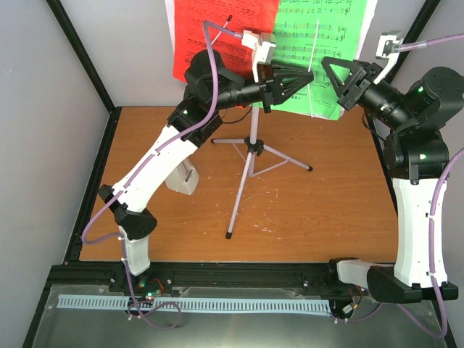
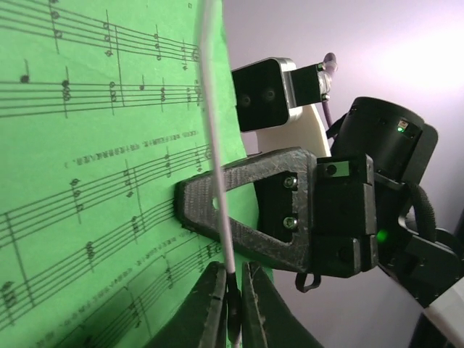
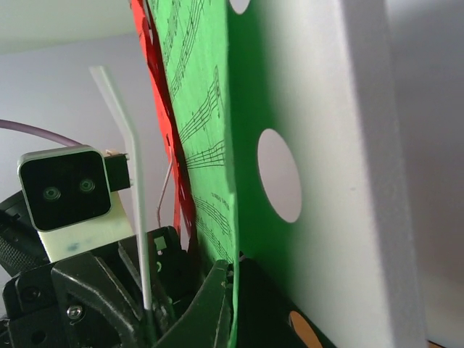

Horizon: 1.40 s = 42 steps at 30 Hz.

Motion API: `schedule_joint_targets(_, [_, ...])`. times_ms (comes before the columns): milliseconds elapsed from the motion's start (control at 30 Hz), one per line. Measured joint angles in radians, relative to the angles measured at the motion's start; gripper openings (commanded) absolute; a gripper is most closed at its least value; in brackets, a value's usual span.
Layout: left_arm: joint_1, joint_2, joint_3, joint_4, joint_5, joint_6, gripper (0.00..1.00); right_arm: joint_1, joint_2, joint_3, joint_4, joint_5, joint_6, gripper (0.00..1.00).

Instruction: Pack up the instrument practice props

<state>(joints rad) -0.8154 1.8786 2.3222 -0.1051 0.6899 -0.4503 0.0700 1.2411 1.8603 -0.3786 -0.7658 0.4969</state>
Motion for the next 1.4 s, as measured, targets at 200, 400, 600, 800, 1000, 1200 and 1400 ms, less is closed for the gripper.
schedule_joint_targets(200, [0.0,0.002,0.0,0.003,-0.002,0.007,0.0,0.004,-0.006,0.0,-0.014,0.024,-0.016,0.03])
schedule_joint_targets(400, [0.0,0.002,0.0,0.003,-0.006,0.007,0.0,0.005,-0.083,-0.035,-0.037,0.185,-0.068,0.03])
schedule_joint_targets(600, [0.0,0.002,0.0,0.003,-0.009,0.008,0.05,0.004,-0.297,-0.169,-0.003,0.535,-0.139,0.03])
schedule_joint_targets(800, [0.0,0.002,0.0,0.002,-0.01,0.015,0.46,0.004,-0.506,-0.3,0.066,0.755,-0.172,0.03])
schedule_joint_targets(1000, [-0.001,0.002,-0.01,0.023,0.005,0.023,0.69,0.004,-0.645,-0.467,0.087,0.836,-0.153,0.03])
schedule_joint_targets(1200, [-0.001,-0.031,-0.109,0.043,0.056,0.038,0.79,0.004,-0.776,-0.642,0.025,0.955,-0.109,0.03])
schedule_joint_targets(1400, [-0.001,-0.082,-0.236,0.067,0.129,0.071,0.82,0.004,-0.874,-0.783,-0.079,1.027,-0.003,0.03])
